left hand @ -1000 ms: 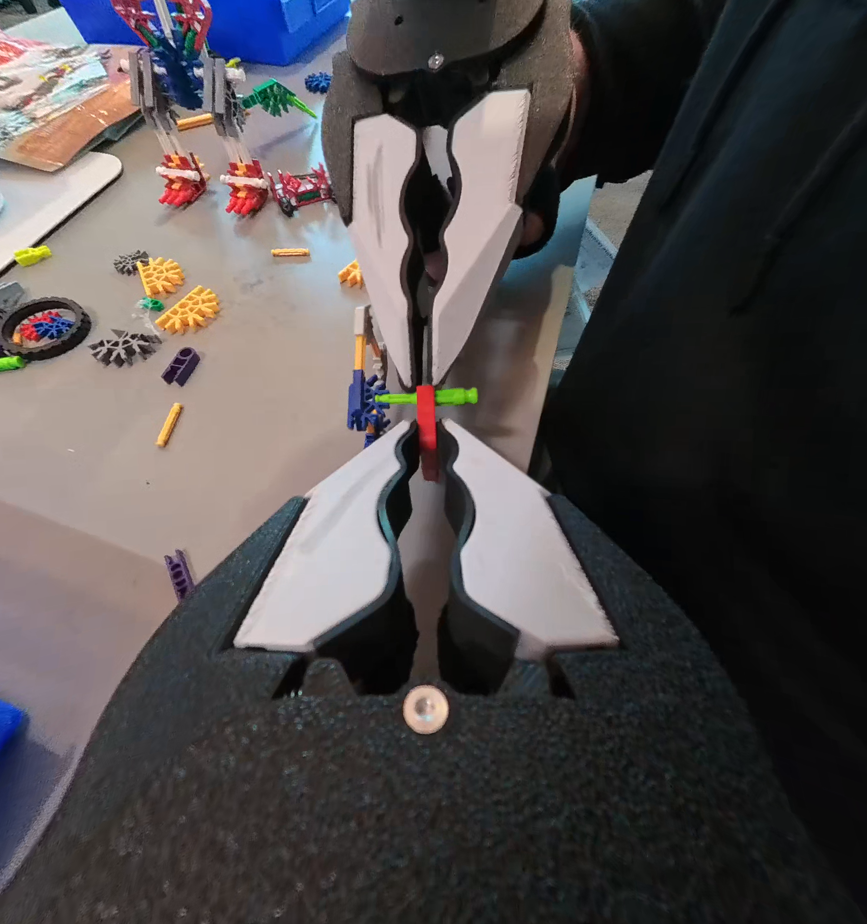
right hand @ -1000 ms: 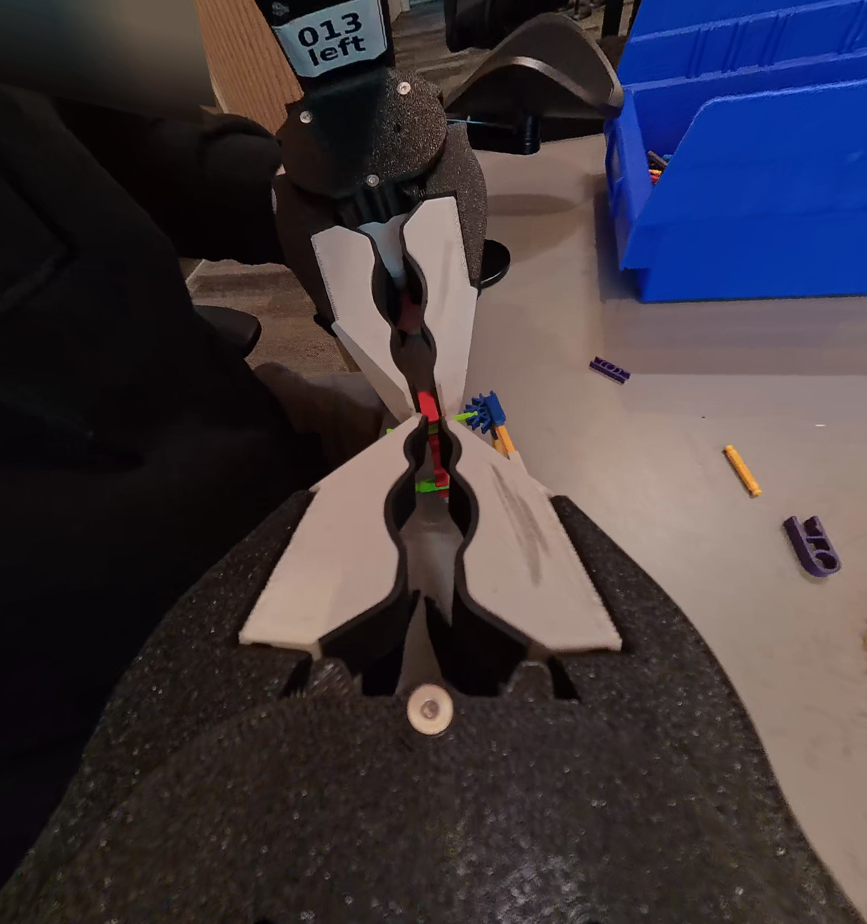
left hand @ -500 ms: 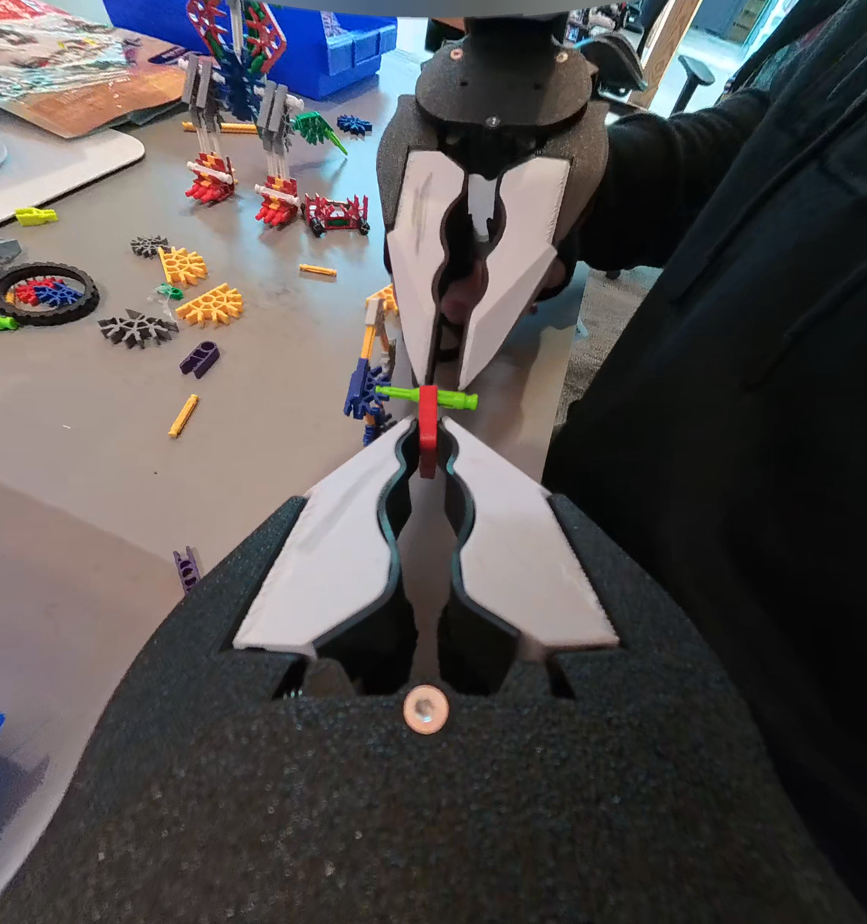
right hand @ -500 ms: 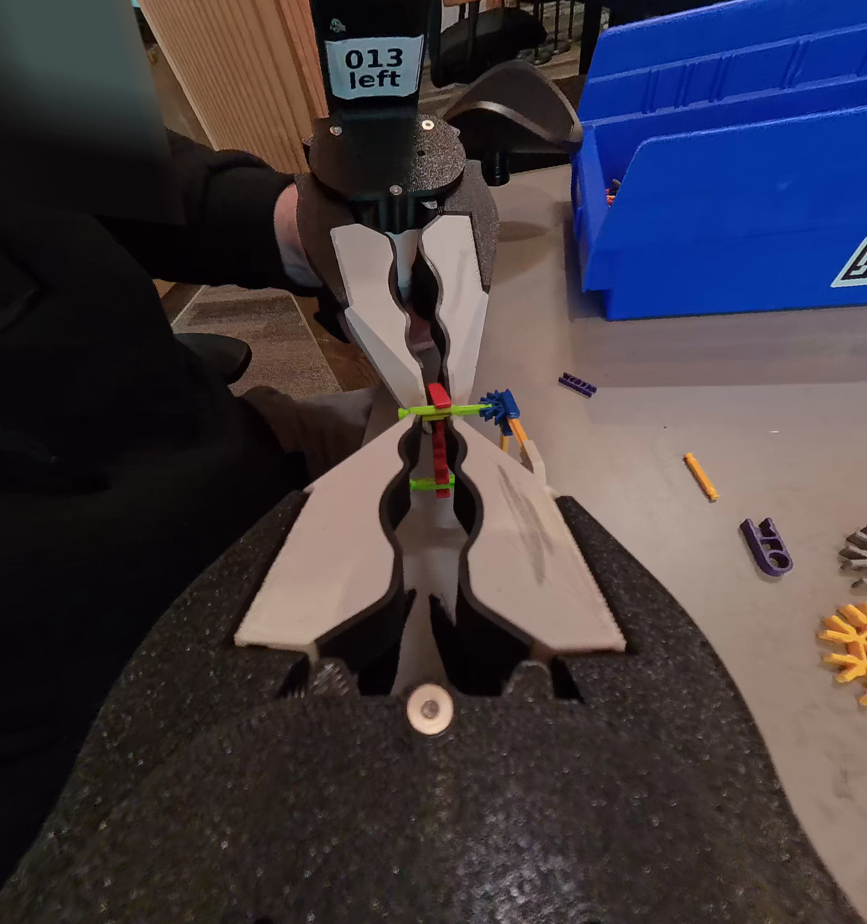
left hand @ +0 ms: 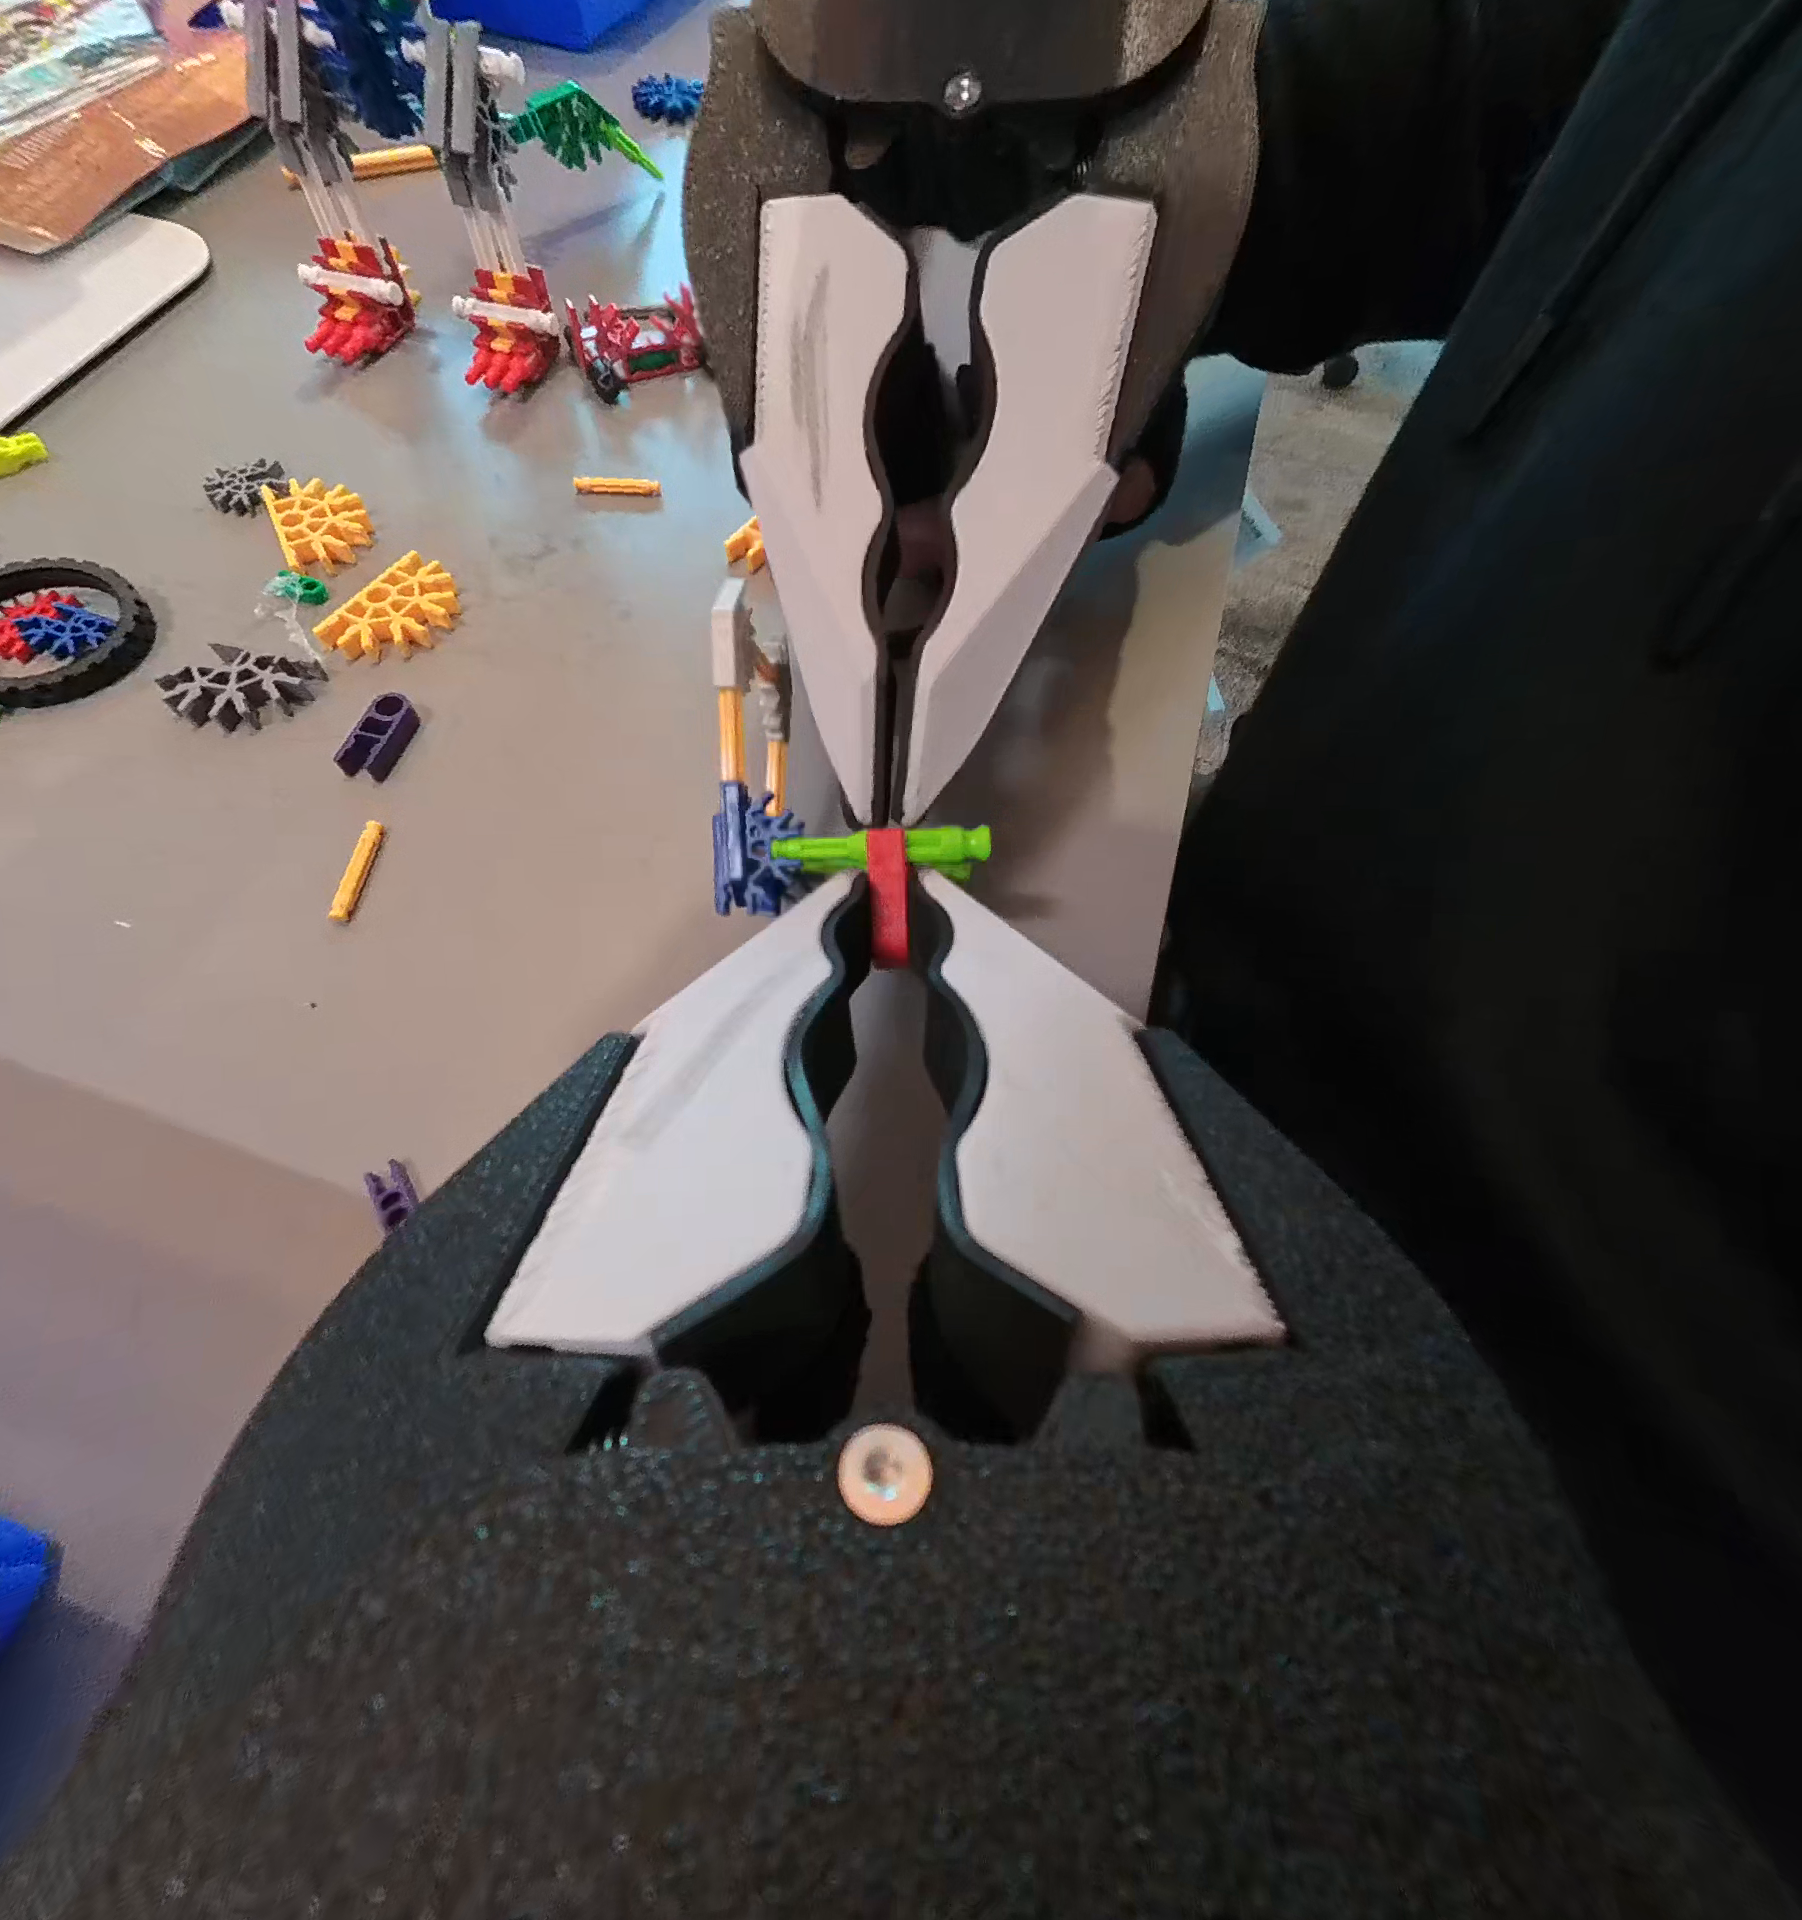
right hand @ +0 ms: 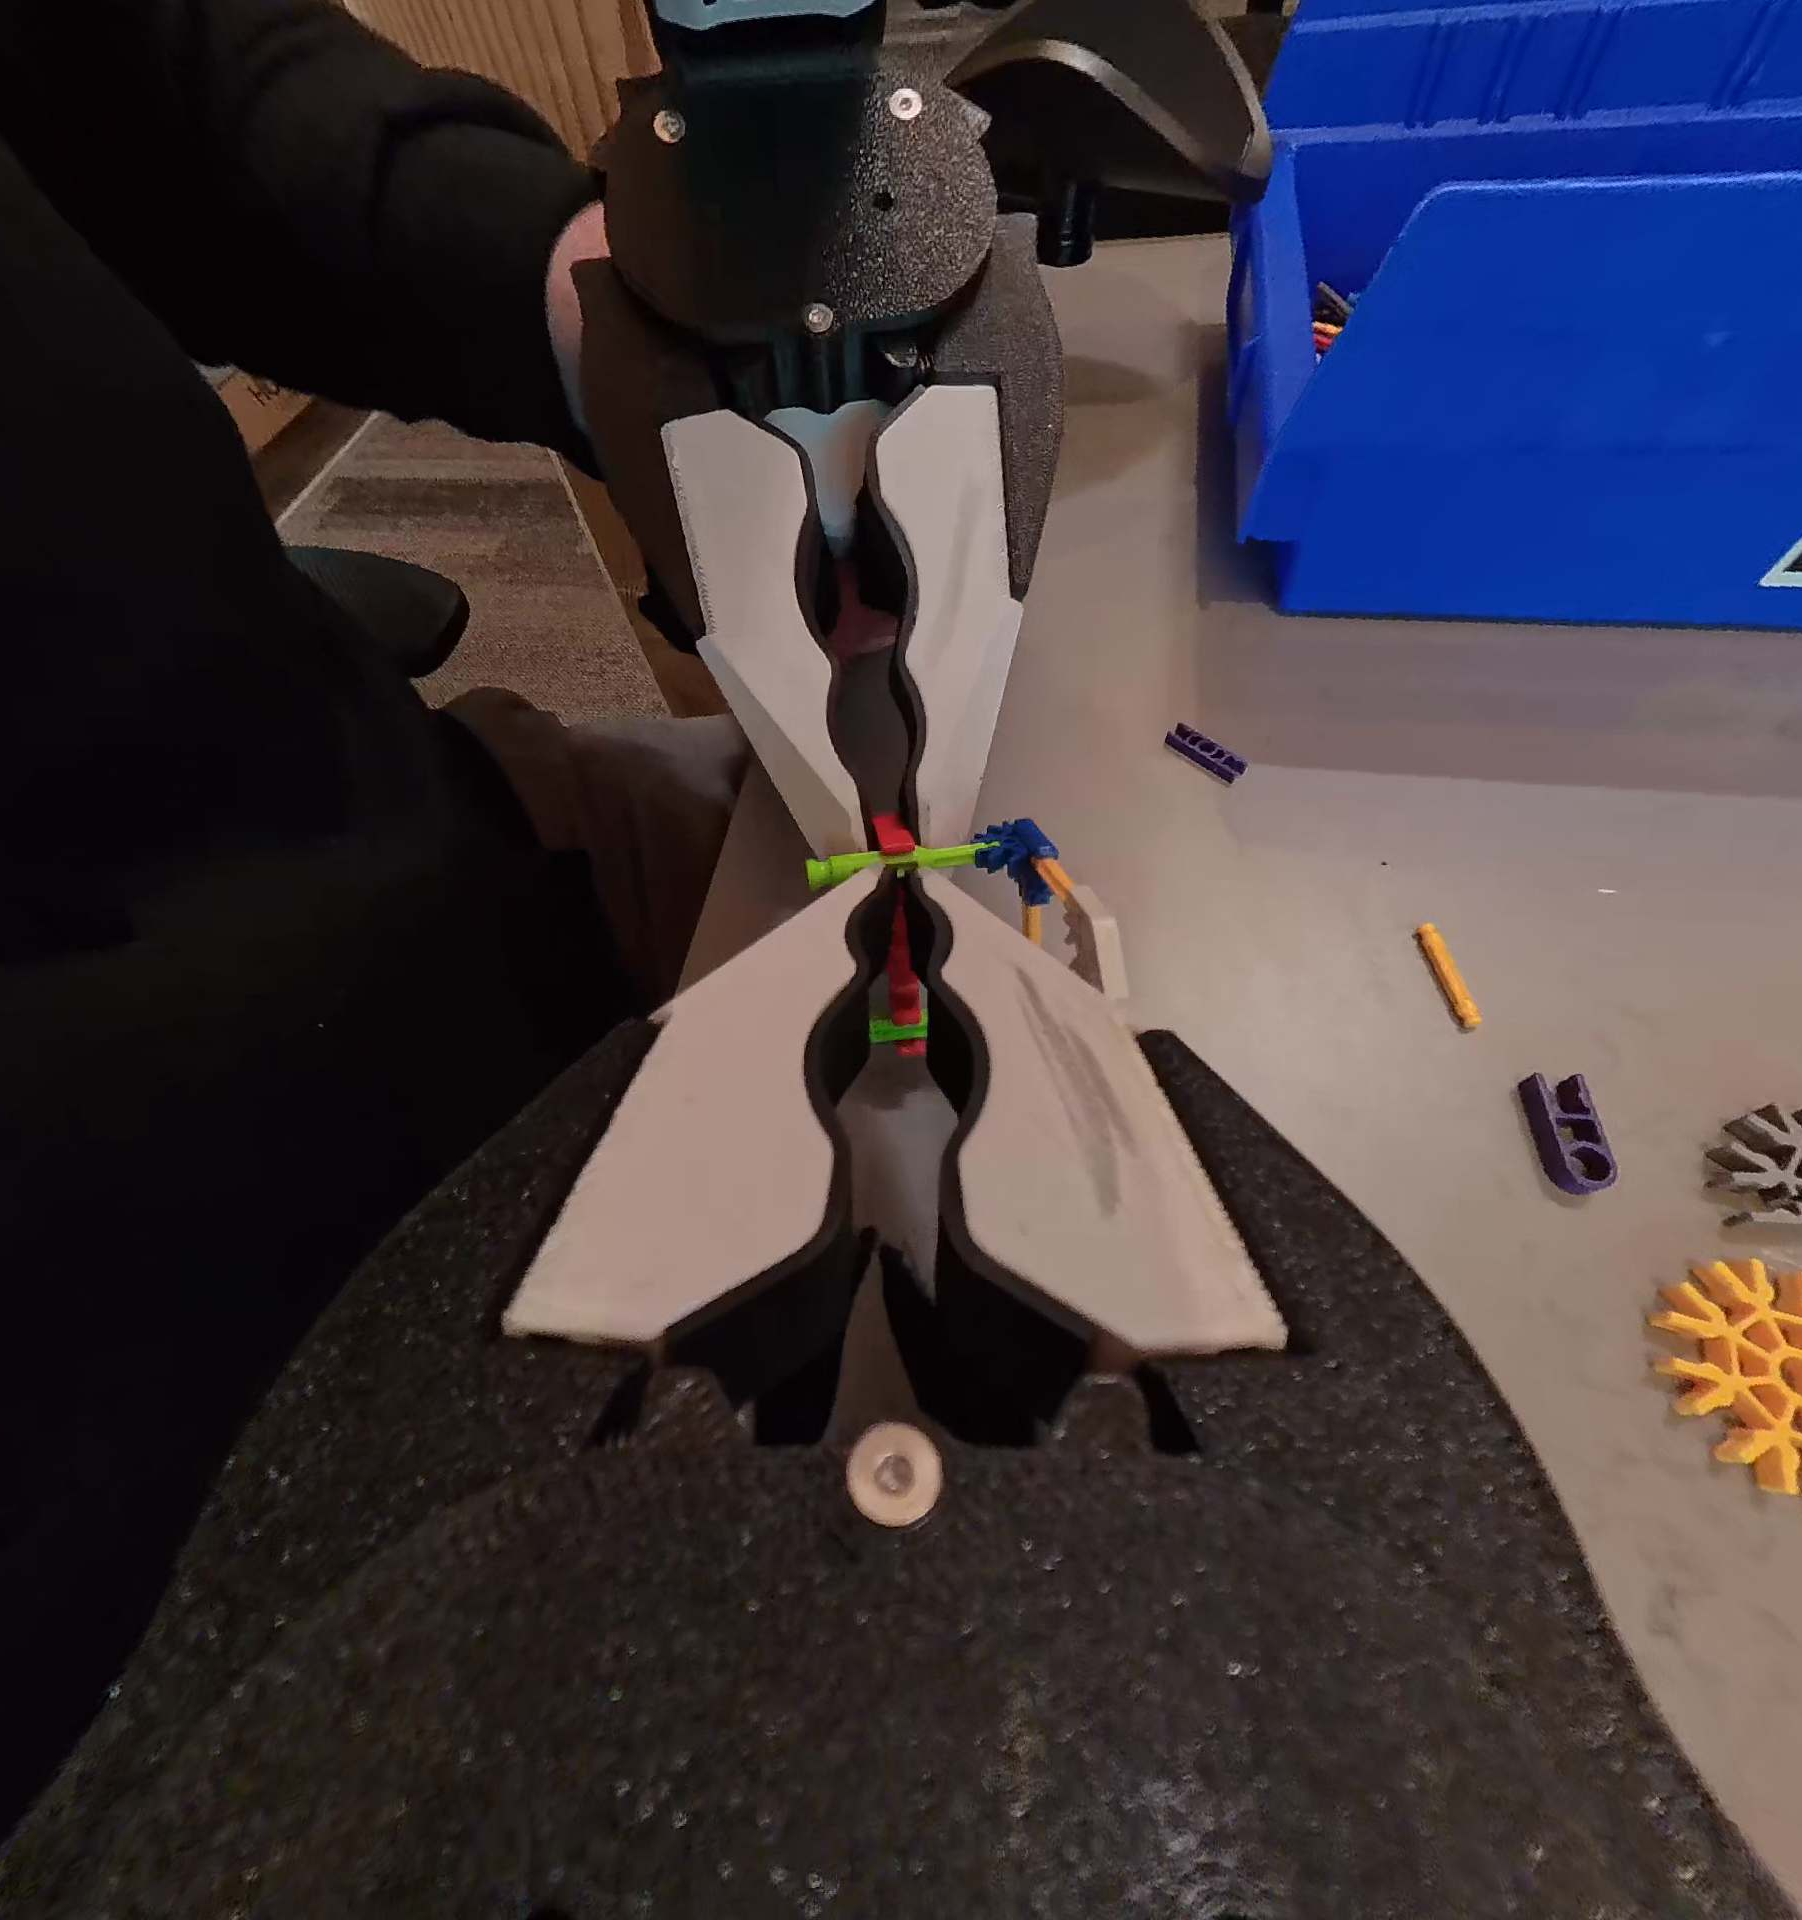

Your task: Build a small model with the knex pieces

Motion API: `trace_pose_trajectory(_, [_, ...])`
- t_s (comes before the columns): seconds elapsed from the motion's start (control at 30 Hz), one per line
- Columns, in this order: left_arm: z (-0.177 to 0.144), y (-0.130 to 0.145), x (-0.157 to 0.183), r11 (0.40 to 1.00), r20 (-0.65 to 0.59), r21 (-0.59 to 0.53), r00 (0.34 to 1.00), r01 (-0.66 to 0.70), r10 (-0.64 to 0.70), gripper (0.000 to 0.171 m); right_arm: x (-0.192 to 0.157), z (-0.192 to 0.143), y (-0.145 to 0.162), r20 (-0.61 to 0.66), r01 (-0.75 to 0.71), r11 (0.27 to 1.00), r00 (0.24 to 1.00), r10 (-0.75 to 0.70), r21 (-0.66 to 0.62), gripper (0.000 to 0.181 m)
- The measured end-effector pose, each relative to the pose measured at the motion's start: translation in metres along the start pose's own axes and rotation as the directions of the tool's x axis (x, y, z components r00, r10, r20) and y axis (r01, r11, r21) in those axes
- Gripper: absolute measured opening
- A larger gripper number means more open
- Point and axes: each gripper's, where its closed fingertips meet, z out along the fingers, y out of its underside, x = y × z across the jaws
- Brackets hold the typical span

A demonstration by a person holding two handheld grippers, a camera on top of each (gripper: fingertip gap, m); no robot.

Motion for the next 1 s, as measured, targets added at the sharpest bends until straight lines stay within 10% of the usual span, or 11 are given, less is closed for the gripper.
trace_pose_trajectory(1.0, [0.005,0.027,-0.032,0.96,0.246,-0.232,0.945,-0.159,0.216,0.005,0.032,-0.001,0.013,-0.126,0.126,0.959,0.979,-0.162,-0.255,0.005])
